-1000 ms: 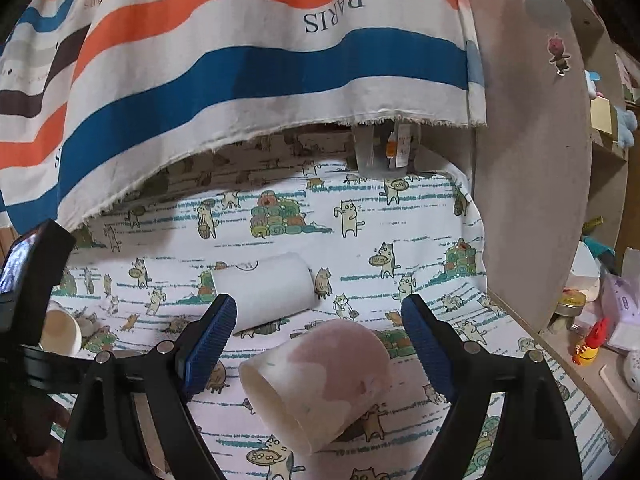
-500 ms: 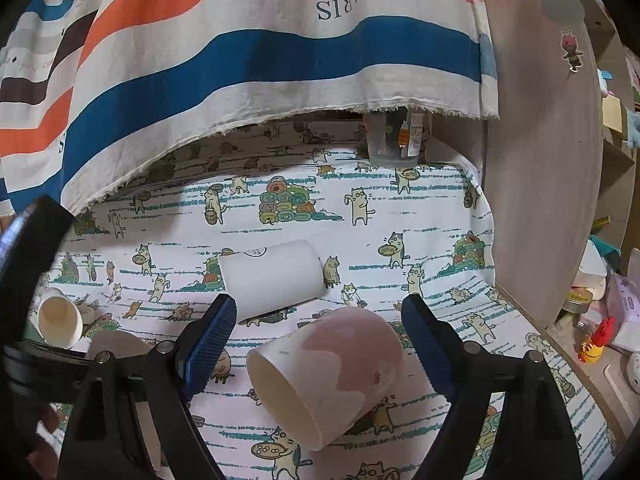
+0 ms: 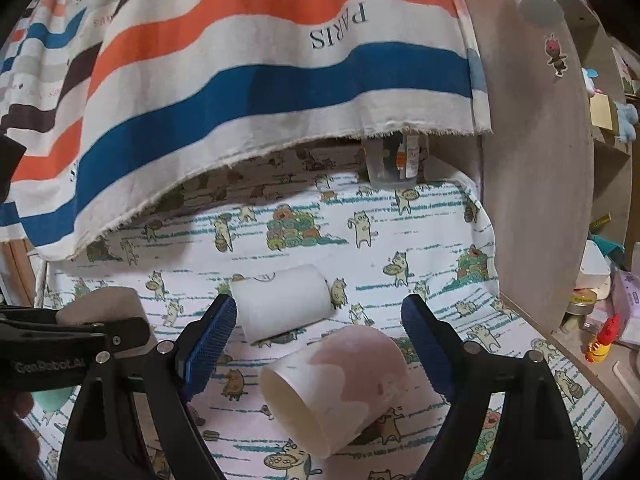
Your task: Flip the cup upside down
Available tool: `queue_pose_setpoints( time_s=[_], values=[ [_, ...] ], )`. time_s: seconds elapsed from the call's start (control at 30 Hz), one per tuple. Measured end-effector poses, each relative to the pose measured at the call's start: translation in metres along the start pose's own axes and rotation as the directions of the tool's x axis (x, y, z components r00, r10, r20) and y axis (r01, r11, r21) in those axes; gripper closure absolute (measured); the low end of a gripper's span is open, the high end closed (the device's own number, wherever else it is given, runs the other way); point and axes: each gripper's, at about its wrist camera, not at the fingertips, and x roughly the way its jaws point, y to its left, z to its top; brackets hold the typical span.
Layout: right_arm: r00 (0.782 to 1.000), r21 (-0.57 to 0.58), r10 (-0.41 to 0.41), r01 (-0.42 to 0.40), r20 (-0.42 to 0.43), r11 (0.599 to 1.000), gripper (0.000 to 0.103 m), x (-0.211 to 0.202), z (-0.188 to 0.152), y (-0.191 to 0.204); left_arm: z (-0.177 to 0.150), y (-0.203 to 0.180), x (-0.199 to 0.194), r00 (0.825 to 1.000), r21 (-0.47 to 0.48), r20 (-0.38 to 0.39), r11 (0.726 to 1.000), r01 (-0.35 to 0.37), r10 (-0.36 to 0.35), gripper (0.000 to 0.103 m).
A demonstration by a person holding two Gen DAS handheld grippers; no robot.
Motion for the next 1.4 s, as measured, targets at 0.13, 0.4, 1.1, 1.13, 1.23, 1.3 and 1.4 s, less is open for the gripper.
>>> queue_pose_setpoints(
  time_s=[0.13, 0.4, 1.1, 1.13, 1.23, 1.3, 1.4],
  values=[
    [1.000, -0.003, 0.003, -0.003, -0.008, 1.000, 0.017, 0.001, -0.001, 0.001, -0.005, 0.002, 0.008, 0.999, 0.022, 0.040, 1.000, 0.010, -0.010, 0.037],
    [1.000, 0.016, 0.007, -0.006, -0.021, 1.000, 0.017, 0.004, -0.002, -0.002, -0.022, 0.005, 0.009, 0.990, 0.062, 0.134, 0.997, 0.046, -0.054, 0.037],
    [1.000, -0.006, 0.015, -0.015, 0.016, 1.000, 0.017, -0.003, -0.002, 0.004, -0.046, 0.009, 0.012, 0.985, 0.106, 0.152, 0.992, 0.069, -0.085, 0.007],
    [1.000, -0.003, 0.019, -0.019, 0.019, 1.000, 0.016, -0.004, -0.002, 0.003, -0.046, 0.009, 0.005, 0.980, 0.116, 0.182, 0.991, 0.063, -0.083, 0.005],
    [0.999, -0.001, 0.025, -0.025, 0.023, 1.000, 0.016, -0.005, -0.002, 0.003, -0.048, 0.010, -0.017, 0.955, 0.145, 0.292, 0.989, 0.011, -0.053, 0.005],
    [0.999, 0.002, 0.031, -0.032, 0.026, 1.000, 0.016, -0.006, -0.002, 0.003, -0.049, 0.016, -0.031, 0.934, 0.137, 0.353, 0.991, 0.006, -0.055, 0.001],
    [0.999, 0.002, 0.043, -0.043, 0.029, 0.999, 0.016, -0.007, -0.002, 0.004, -0.048, 0.032, -0.049, 0.906, 0.097, 0.419, 0.995, 0.022, -0.061, 0.001]
  ],
)
